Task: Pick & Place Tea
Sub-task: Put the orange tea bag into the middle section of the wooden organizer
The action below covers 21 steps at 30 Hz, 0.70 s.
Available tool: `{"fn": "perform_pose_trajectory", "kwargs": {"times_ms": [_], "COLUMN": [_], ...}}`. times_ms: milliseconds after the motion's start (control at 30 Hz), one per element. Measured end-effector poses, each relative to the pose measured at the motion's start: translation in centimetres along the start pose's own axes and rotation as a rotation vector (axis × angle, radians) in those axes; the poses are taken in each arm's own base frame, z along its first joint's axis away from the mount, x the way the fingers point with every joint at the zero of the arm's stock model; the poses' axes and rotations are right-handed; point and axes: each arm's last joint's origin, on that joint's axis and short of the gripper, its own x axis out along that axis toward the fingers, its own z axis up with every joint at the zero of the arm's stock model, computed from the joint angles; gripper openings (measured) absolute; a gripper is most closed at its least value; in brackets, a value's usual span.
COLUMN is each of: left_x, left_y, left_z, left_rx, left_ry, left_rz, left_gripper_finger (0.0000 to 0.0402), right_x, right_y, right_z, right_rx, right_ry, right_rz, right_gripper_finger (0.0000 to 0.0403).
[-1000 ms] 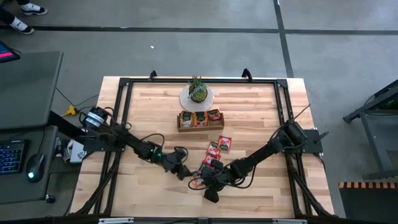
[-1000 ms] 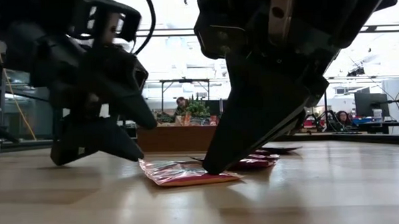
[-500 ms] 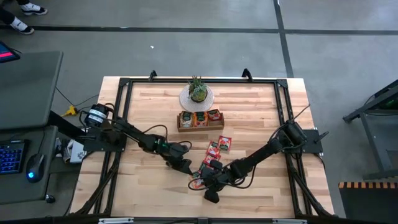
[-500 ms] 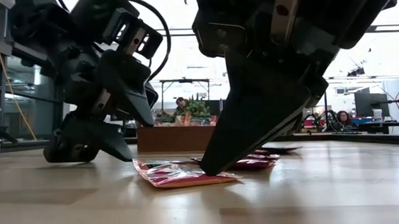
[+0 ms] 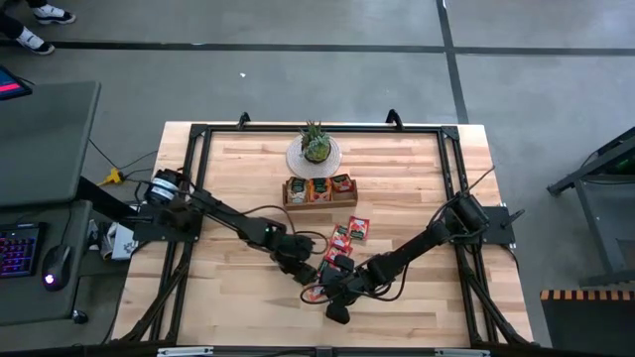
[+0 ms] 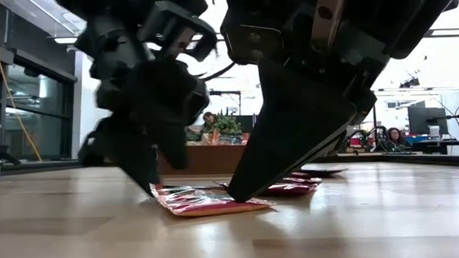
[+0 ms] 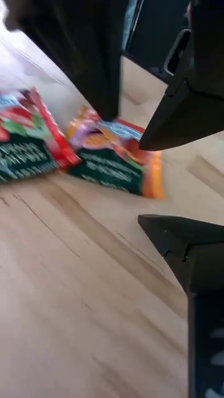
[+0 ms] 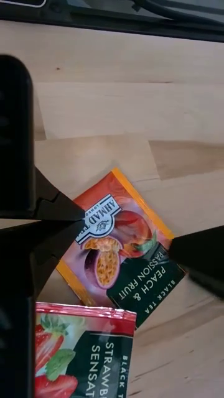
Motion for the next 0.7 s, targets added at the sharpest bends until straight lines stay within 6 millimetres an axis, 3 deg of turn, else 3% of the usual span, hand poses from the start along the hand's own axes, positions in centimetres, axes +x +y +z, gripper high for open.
{"fn": "perform_pose_trajectory", "kwargs": {"times_ms": [200,300,533,700], "left_x": [1.2,2.5,2.7,2.6], "left_y": [-1.1,-0.5,-0.8,-0.6], "left_z": [0.4,0.5,0.5,0.8], "left_rx": [0.025,0.016,0.026,0.028], "left_ry": [0.028,0.053,0.121,0.133], "left_rz": [-0.022,-0.018,-0.083,-0.088], "left_gripper_finger": [0.0181,0.0181,0.0179,0.0139], "right_x": [0.0,0.0,0.0,0.0], "right_y": [0.0,0.0,0.0,0.1], "right_z": [0.0,-0.1,-0.1,-0.1], "right_rx": [-0.009,-0.009,-0.018,-0.018], "right_ry": [-0.003,0.000,0.004,0.007], "right_rz": [-0.002,-0.002,0.001,0.006], "right_gripper_finger": [0.0000,0.0000,0.0000,0.0000]}}
